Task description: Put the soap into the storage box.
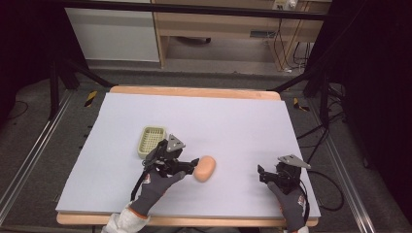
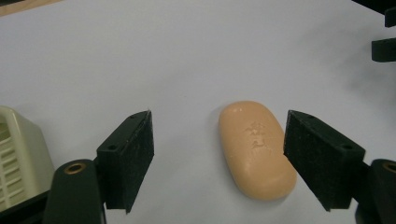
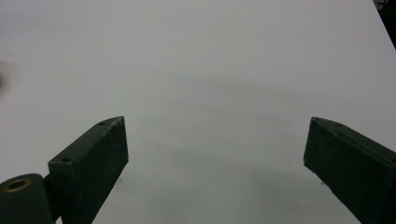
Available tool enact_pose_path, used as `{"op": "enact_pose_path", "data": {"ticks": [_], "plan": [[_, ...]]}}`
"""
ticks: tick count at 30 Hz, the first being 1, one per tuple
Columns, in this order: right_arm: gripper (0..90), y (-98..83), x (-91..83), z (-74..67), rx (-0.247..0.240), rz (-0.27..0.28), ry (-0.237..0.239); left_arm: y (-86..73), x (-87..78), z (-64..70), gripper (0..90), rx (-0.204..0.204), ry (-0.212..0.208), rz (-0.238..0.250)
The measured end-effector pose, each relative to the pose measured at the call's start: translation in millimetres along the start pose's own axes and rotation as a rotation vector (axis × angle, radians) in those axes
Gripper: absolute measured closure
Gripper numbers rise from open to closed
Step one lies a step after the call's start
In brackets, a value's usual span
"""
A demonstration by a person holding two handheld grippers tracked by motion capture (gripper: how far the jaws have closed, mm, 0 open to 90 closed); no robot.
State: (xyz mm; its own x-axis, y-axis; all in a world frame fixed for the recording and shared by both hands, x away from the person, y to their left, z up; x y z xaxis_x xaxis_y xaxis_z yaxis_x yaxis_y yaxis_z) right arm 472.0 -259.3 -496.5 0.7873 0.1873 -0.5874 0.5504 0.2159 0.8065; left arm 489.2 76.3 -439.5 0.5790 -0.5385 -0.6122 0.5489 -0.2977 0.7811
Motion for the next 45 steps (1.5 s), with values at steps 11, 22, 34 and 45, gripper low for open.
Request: {"op": "enact_pose_path", "data": {"ticks": [11,22,34,45], "plan": [[6.7,0.5,0.7,-1.8,-0.011,-0.002,0.003,-1.6,17.4,10.1,24.1,0.010,-0.016,-0.029],[6.6,0.3,1.9,-3.3,-0.011,-0.009,0.006,-7.1,34.4,22.4,23.9,0.044,-0.021,-0.071],[6.4,0.1,3.1,-2.9,-0.016,-0.014,0.004,-12.4,48.4,27.5,23.2,0.055,-0.016,-0.109],[6.3,0.2,3.7,-3.1,-0.013,-0.016,0.001,-13.8,58.6,27.1,22.5,0.059,-0.009,-0.133]]}}
Point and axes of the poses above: each handheld gripper's, and its own axes: x roughly forward along the jaws, y roughly out of its top, z roughly to its right, the point moved 4 cm from there along x, roughly forward along the jaws, and after that the axes turned 6 degrees about -x, right-handed, at the moved point
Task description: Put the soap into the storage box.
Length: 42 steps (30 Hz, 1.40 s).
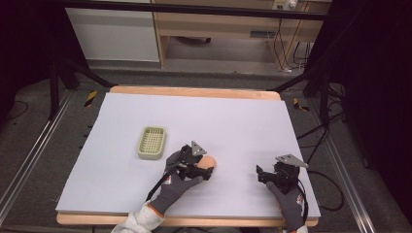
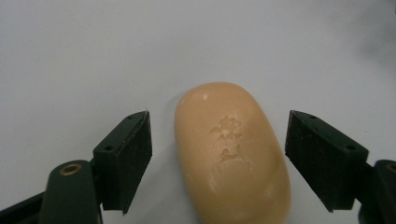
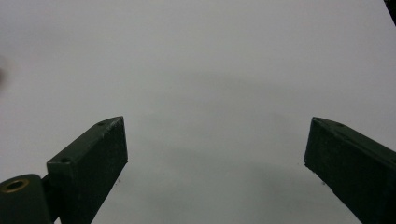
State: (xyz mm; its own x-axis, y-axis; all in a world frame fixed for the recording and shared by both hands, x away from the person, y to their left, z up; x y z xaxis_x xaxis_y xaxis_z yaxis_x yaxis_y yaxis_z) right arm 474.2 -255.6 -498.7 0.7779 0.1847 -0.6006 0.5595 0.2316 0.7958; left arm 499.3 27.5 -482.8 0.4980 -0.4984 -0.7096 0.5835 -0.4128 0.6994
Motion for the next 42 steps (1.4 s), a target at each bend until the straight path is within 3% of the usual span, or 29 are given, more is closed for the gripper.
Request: {"op": "enact_pose_path", "data": {"ticks": [42], "plan": [[6.0,-0.5,1.2,-0.3,-0.001,-0.010,0.002,-6.3,25.5,6.9,23.6,-0.005,0.012,-0.079]]}}
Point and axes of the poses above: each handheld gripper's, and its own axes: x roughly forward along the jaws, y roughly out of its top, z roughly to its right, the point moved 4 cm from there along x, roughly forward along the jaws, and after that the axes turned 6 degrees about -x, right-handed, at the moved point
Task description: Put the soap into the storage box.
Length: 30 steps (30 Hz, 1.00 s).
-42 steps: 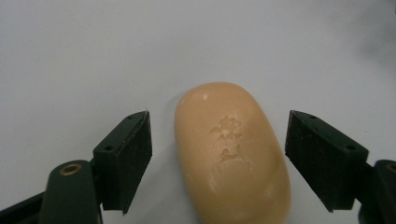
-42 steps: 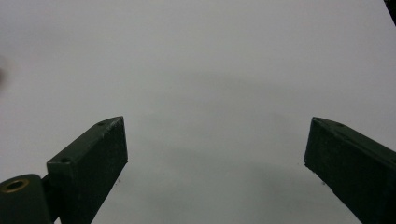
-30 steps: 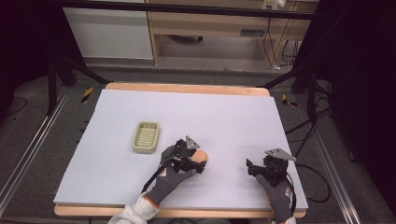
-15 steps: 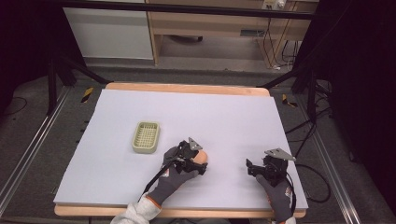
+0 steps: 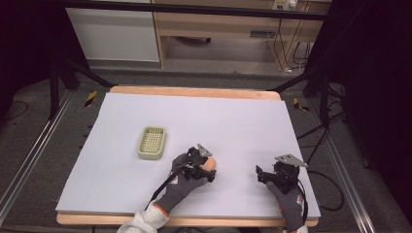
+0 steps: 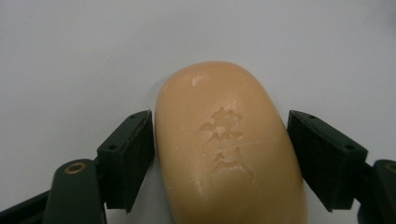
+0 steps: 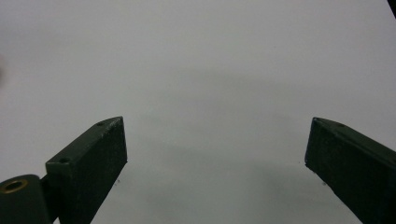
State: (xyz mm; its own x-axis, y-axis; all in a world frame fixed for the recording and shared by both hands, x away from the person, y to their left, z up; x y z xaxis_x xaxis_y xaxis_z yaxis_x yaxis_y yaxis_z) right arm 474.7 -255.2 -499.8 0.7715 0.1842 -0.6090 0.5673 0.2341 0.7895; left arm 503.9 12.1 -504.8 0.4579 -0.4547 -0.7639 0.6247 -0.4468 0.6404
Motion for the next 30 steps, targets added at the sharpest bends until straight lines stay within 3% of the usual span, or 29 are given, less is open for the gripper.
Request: {"op": "enact_pose_path", "data": {"ticks": [14,30], "plan": [[5.9,-0.2,0.8,-0.3,-0.001,-0.006,-0.003,-0.2,-1.5,0.0,28.6,0.003,0.016,-0.013],[5.8,-0.1,0.6,-0.3,-0.001,-0.006,-0.003,-0.9,-7.0,0.8,30.6,0.013,-0.010,-0.017]]}}
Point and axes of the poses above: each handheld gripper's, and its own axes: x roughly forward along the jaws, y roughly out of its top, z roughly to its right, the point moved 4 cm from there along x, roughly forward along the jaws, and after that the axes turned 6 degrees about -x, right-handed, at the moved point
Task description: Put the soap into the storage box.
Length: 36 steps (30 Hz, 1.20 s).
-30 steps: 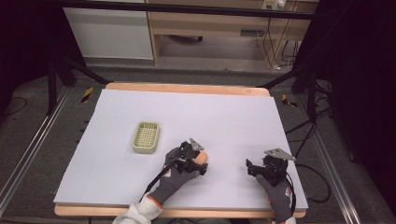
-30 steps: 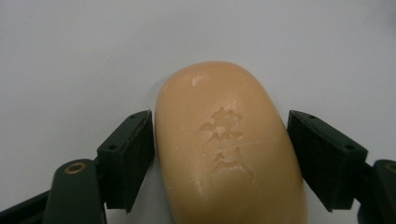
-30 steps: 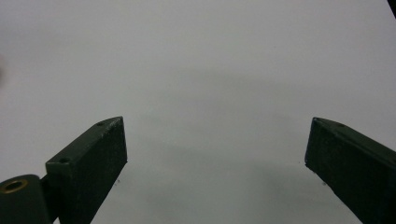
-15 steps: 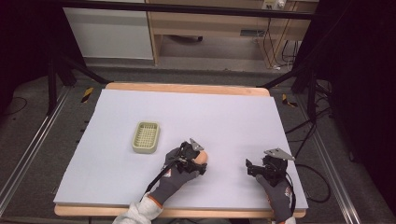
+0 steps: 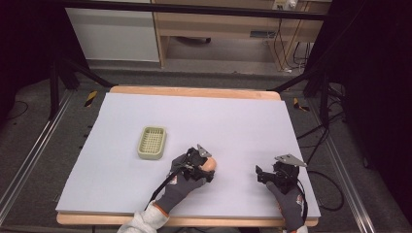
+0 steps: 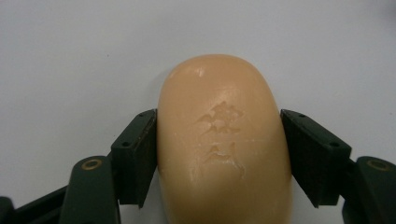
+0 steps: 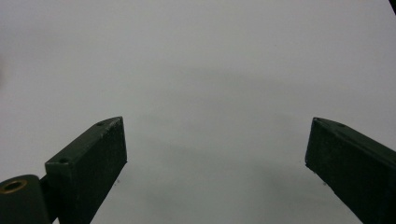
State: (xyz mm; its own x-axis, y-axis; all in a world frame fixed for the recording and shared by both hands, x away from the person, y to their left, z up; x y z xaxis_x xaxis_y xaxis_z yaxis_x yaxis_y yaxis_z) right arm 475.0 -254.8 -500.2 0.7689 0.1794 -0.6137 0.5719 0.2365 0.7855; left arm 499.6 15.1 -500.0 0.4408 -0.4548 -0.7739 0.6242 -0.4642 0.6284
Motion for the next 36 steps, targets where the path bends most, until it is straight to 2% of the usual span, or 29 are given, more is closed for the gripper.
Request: {"op": "enact_pose_path", "data": {"ticks": [10,15,26,36], "plan": [[5.8,0.0,-0.2,0.3,-0.001,0.002,-0.003,3.0,-18.4,2.1,31.0,0.005,-0.029,0.035],[5.8,0.0,-0.3,0.3,0.002,0.001,-0.003,2.0,-27.8,-1.4,31.2,0.007,-0.027,0.046],[5.7,-0.1,-0.3,0.2,0.001,-0.001,-0.005,-2.6,-49.8,-16.6,31.4,-0.002,-0.006,0.065],[5.7,-0.2,-0.4,0.5,0.002,0.000,-0.007,-11.1,-68.0,-34.0,31.5,-0.028,0.011,0.083]]}}
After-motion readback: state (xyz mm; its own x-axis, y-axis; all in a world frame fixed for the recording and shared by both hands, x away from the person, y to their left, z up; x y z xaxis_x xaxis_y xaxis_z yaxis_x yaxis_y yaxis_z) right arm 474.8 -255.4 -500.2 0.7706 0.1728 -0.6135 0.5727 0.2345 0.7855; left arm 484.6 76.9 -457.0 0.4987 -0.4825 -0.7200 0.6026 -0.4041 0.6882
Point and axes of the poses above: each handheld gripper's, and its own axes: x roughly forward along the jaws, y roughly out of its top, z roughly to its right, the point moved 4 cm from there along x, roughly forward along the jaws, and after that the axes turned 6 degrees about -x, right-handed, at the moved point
